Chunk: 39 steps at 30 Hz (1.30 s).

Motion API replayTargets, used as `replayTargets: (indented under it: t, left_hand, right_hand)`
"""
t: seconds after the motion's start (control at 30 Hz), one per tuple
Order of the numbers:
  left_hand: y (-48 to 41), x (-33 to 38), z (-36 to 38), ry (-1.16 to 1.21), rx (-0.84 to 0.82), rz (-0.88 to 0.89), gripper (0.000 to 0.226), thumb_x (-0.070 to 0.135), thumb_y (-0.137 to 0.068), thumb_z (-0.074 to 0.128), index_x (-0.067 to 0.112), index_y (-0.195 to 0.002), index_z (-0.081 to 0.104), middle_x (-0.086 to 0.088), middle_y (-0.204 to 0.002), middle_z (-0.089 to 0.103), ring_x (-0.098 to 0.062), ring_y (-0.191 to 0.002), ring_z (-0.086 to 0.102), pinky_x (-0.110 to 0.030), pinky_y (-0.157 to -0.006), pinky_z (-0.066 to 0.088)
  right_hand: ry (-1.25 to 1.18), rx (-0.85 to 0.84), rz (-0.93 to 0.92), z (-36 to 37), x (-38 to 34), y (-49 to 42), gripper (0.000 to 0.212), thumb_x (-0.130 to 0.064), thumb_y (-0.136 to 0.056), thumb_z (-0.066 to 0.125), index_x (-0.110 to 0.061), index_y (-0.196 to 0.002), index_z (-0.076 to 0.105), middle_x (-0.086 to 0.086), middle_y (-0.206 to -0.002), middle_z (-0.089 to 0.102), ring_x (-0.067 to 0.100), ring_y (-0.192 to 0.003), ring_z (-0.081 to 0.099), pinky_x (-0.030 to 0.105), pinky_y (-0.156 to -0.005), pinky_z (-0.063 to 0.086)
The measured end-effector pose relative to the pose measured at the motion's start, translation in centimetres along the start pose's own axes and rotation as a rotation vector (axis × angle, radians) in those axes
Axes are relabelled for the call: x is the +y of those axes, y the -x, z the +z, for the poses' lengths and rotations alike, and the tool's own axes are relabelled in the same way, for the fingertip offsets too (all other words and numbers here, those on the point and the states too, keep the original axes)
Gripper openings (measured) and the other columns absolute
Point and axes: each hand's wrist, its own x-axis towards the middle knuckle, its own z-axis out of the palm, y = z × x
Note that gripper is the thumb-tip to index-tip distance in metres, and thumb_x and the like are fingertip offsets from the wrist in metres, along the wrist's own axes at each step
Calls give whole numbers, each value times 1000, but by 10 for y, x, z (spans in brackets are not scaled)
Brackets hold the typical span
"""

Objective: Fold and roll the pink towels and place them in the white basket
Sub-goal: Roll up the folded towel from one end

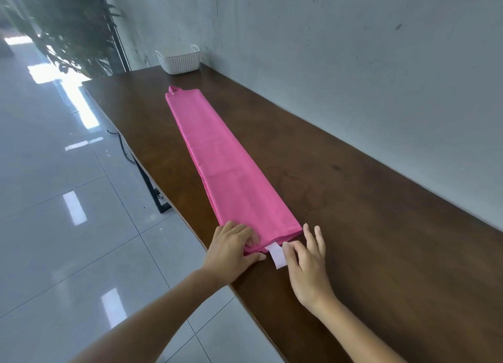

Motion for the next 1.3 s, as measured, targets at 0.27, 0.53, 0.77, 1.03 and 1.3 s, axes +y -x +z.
replayTargets:
  t: [0.27, 0.53, 0.77, 1.03, 1.3]
  left_hand:
    - [0, 7, 8, 32, 63, -95, 34, 63, -84, 69, 32, -90, 57, 20, -91, 56, -6, -92, 44, -23, -85, 37]
    - [3, 6, 13, -1, 128, 13, 34, 61, -93, 58, 35, -114, 54, 17, -107, 59, -9, -100, 47, -25, -89, 36]
    - [-9, 5, 17, -171, 122, 198, 23, 46, -90, 65, 26, -101, 62, 8, -95, 62, -14, -87, 56, -32, -77, 48]
    - [-26, -6, 12, 19, 39, 177, 8, 28, -93, 58, 24, -86, 57, 10, -82, 56, -11, -77, 48, -27, -71, 42]
    - [-32, -27, 4, 192, -103, 178, 9, 30, -97, 60, 24, -94, 64, 12, -84, 57, -8, -81, 46, -23, -75, 37]
  right_hand:
    - [-100, 8, 10, 1, -17, -26, 66, -56, -98, 20, -22, -119, 73, -22, -161, 4, 1, -150, -17, 37, -126, -3]
    - [-72, -89, 13, -8, -15, -43, 57, -59, -99, 22, -40, -98, 75, -19, -166, 9, -1, -150, -15, 41, -124, -6]
    - [-112, -127, 53, -22, -43, -36, 20, -53, -100, 25, -62, -97, 42, -35, -139, -1, 14, -155, 0, 53, -126, 7]
    - [55, -189, 4, -14, -22, -42, 30, -49, -105, 40, -43, -111, 69, -23, -163, 16, -6, -148, -15, 46, -126, 11]
    - [436, -133, -223, -10, -24, -43, 20, -40, -98, 61, -34, -116, 67, -16, -160, 28, 6, -152, 3, 34, -118, 15]
